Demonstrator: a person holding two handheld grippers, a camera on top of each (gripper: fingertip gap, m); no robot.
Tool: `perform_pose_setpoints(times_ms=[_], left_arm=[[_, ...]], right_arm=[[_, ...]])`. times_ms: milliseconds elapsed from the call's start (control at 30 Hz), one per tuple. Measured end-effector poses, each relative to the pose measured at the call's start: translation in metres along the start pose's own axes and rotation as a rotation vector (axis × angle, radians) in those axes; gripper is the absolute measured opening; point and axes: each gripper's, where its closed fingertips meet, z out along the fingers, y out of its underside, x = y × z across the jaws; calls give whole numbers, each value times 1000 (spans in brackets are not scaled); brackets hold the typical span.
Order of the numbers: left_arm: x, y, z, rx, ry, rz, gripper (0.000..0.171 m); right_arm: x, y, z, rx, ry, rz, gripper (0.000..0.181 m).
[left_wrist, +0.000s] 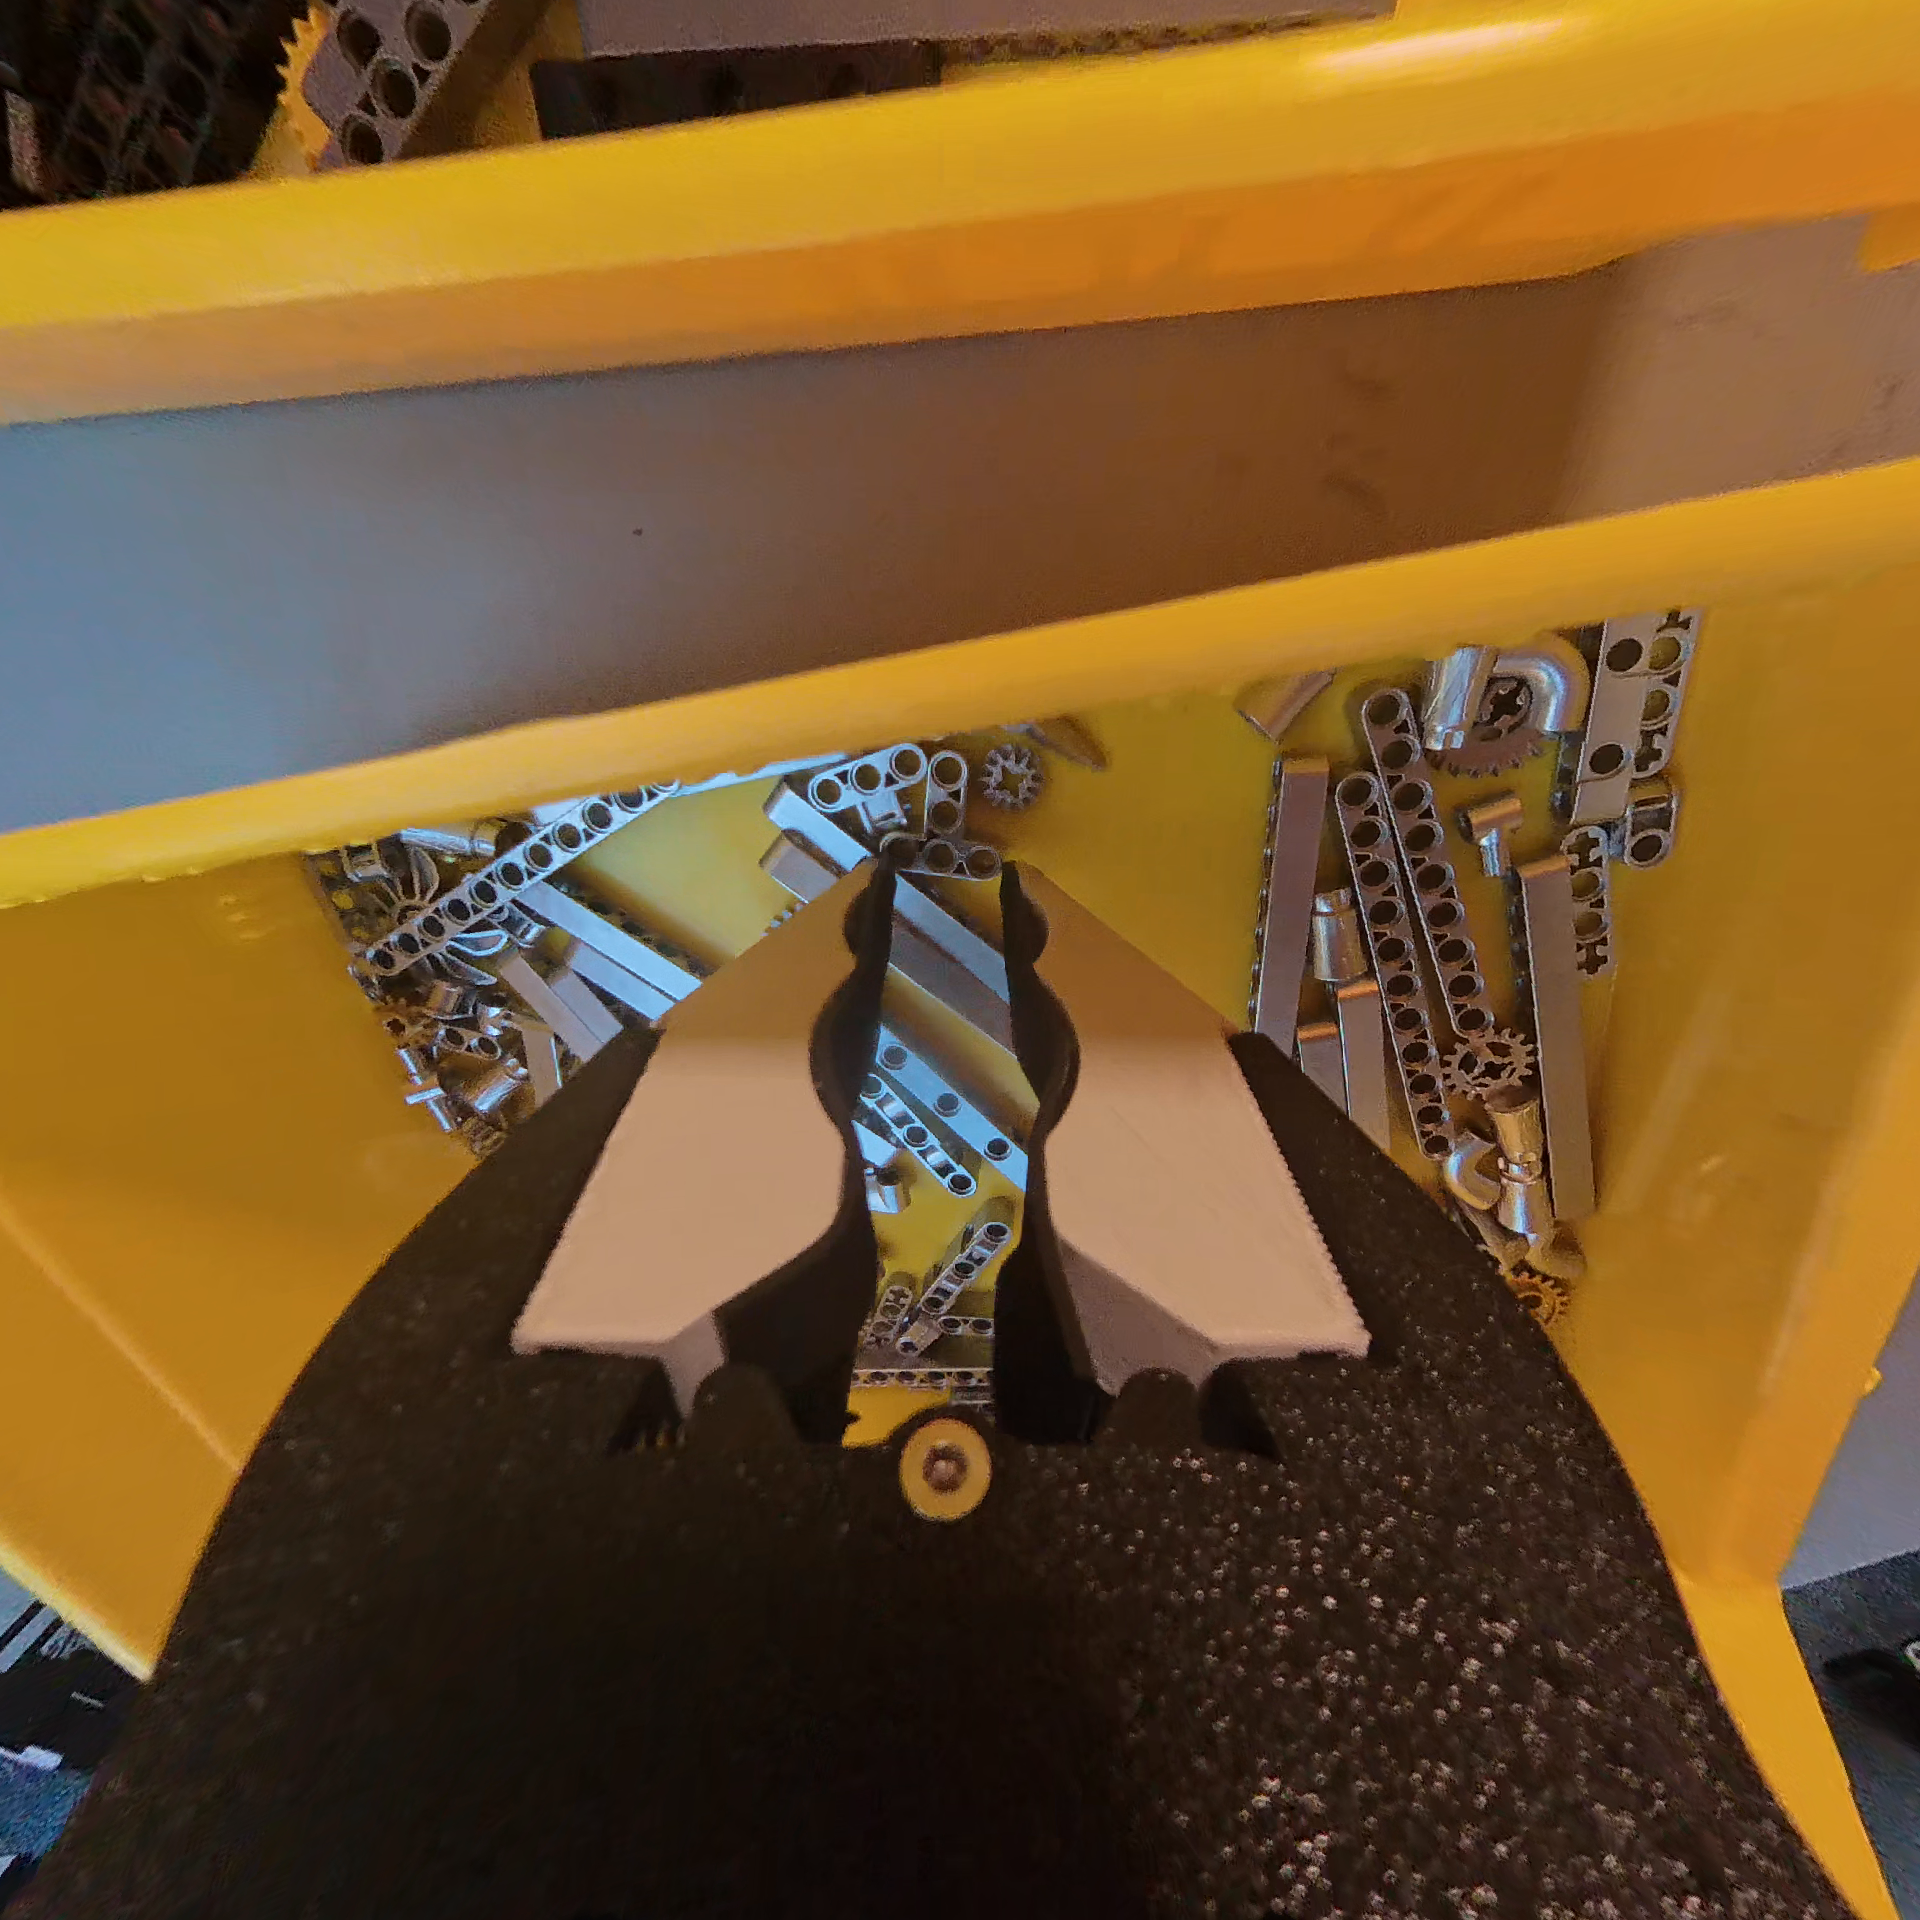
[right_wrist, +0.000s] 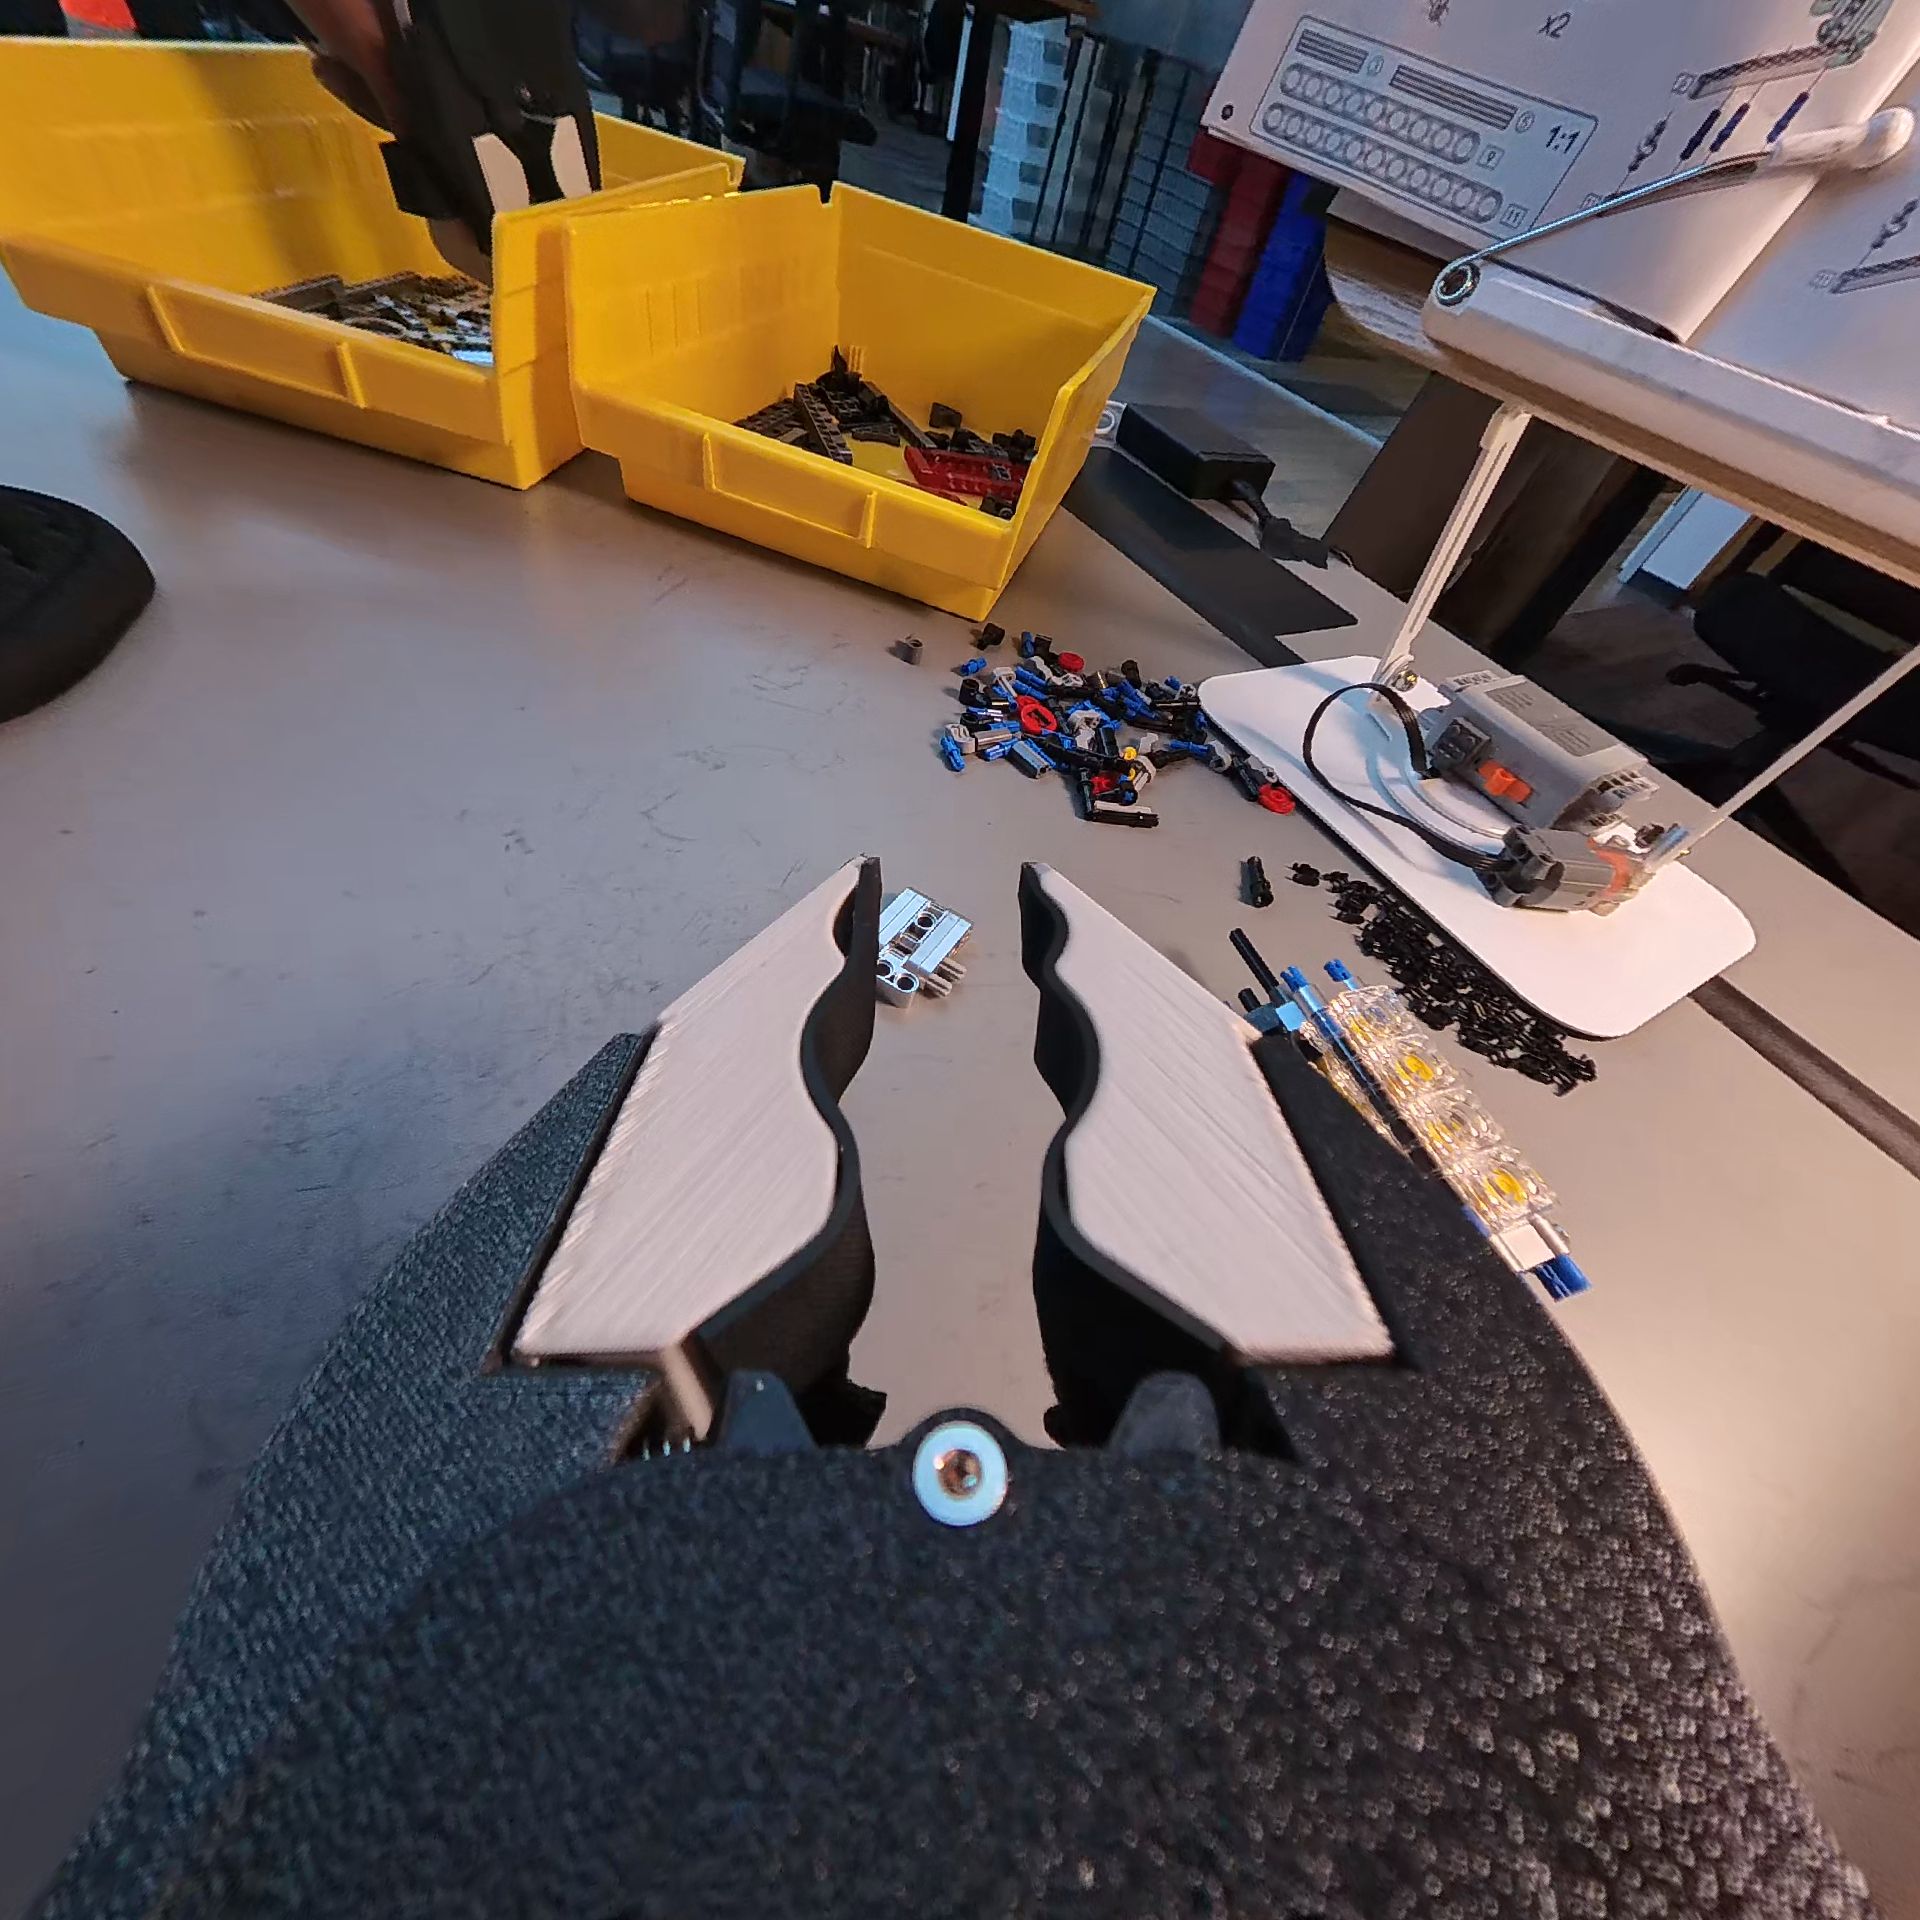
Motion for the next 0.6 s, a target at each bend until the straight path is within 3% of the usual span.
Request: perform_pose_setpoints(times_ms=[67,300,367,433,600], left_arm=[[3,3,-2,-16,13,11,0],[18,32,-11,-94,111,-6,0],[10,26,-19,-31,86,-50,0],[6,14,-24,54,88,-86,10],[25,-17,-17,160,128,-55,13]], right_arm=[[0,0,0,0,0,0,26],[-2,0,0,-2,-6,-9,26],[-2,1,1,-4,-8,-10,26],[-3,1,1,-8,-10,-12,26],[-3,2,1,-11,-4,-18,26]])
